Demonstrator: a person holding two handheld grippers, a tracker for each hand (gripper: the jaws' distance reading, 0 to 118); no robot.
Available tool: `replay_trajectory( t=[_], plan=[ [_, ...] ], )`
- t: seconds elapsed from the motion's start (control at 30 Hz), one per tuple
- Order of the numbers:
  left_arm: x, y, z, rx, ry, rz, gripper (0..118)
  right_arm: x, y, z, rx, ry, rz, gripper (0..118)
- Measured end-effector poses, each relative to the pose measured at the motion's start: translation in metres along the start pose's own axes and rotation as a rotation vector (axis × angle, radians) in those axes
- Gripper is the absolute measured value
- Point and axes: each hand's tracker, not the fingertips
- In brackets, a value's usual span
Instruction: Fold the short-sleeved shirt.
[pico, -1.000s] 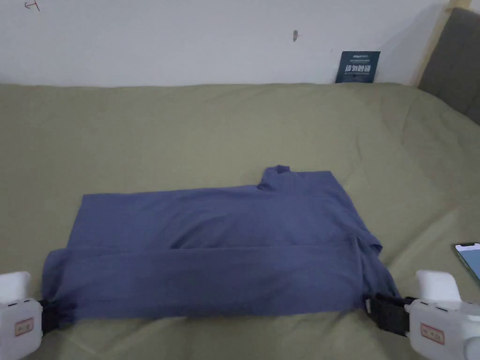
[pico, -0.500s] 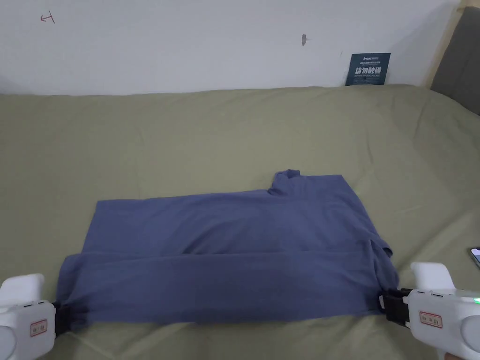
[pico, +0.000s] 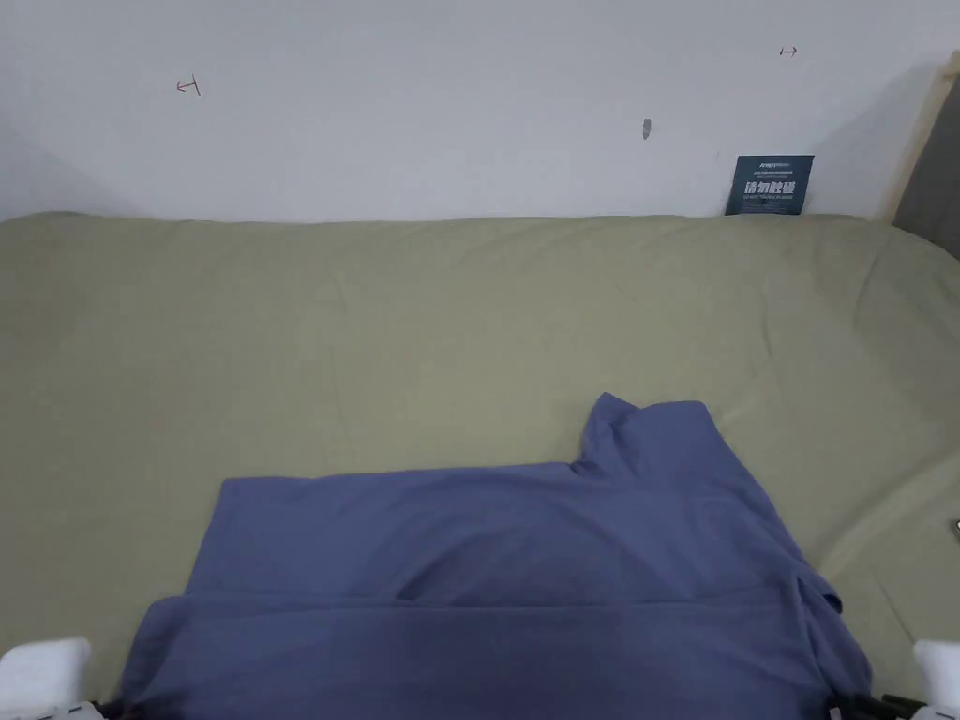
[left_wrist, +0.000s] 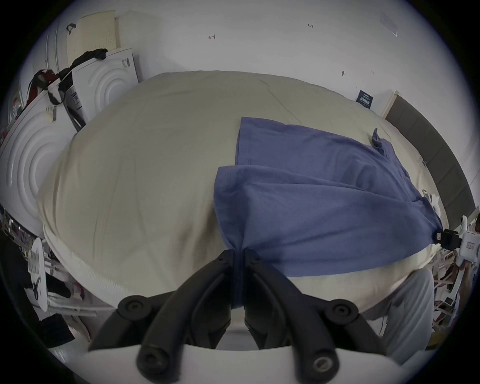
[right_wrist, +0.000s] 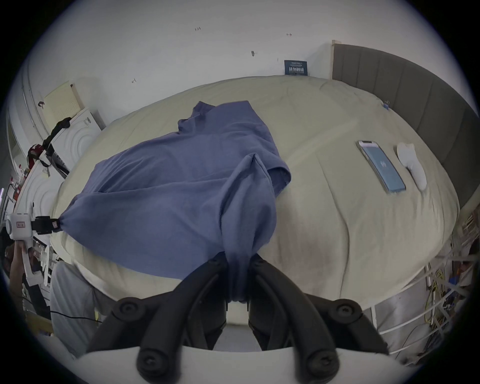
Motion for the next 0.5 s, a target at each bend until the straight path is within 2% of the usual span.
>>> replay_trajectory(
  t=[0.1, 0.13, 0.17, 0.2, 0.23, 0.27, 0.3, 0.33, 0.37, 0.43, 0.47, 0.5],
  plan=[
    [-0.005, -0.012, 0.001, 0.003, -0.012, 0.016, 7, -0.001, -0.010, 0.001, 0.002, 0.004, -0.009, 16],
    [-0.007, -0.012, -0.001, 0.006, -0.023, 0.022, 7, -0.001, -0.010, 0.000, 0.003, 0.004, -0.017, 24],
    [-0.007, -0.013, -0.002, 0.018, -0.026, 0.035, 15, -0.001, -0.010, -0.001, 0.002, 0.004, -0.030, 56],
    [-0.009, -0.013, -0.002, 0.031, -0.034, 0.040, 15, -0.002, -0.010, -0.001, -0.006, 0.001, -0.041, 56],
    [-0.011, -0.012, -0.001, 0.041, -0.045, 0.045, 21, -0.003, -0.008, 0.001, -0.015, -0.005, -0.051, 67],
    [-0.012, -0.011, 0.001, 0.042, -0.032, 0.051, 41, -0.003, -0.009, 0.003, -0.014, -0.011, -0.051, 91],
    [-0.013, -0.011, 0.002, 0.047, -0.031, 0.061, 82, -0.005, -0.010, 0.011, -0.008, 0.047, -0.068, 118],
    [-0.014, -0.009, 0.007, 0.062, -0.043, 0.075, 112, -0.005, -0.005, 0.015, 0.058, 0.042, -0.068, 116],
    [-0.013, -0.004, 0.015, 0.084, -0.061, 0.086, 114, -0.008, 0.002, 0.021, 0.052, 0.031, -0.074, 112],
    [-0.005, 0.006, 0.025, 0.109, -0.048, 0.069, 112, -0.015, 0.014, 0.027, 0.102, 0.032, -0.057, 113],
    [0.001, 0.013, 0.030, 0.146, -0.038, 0.051, 110, -0.020, 0.021, 0.028, 0.125, 0.059, -0.028, 113],
    [0.006, 0.020, 0.034, 0.195, -0.049, 0.030, 105, -0.028, 0.028, 0.033, 0.144, 0.045, 0.000, 112]
  ],
)
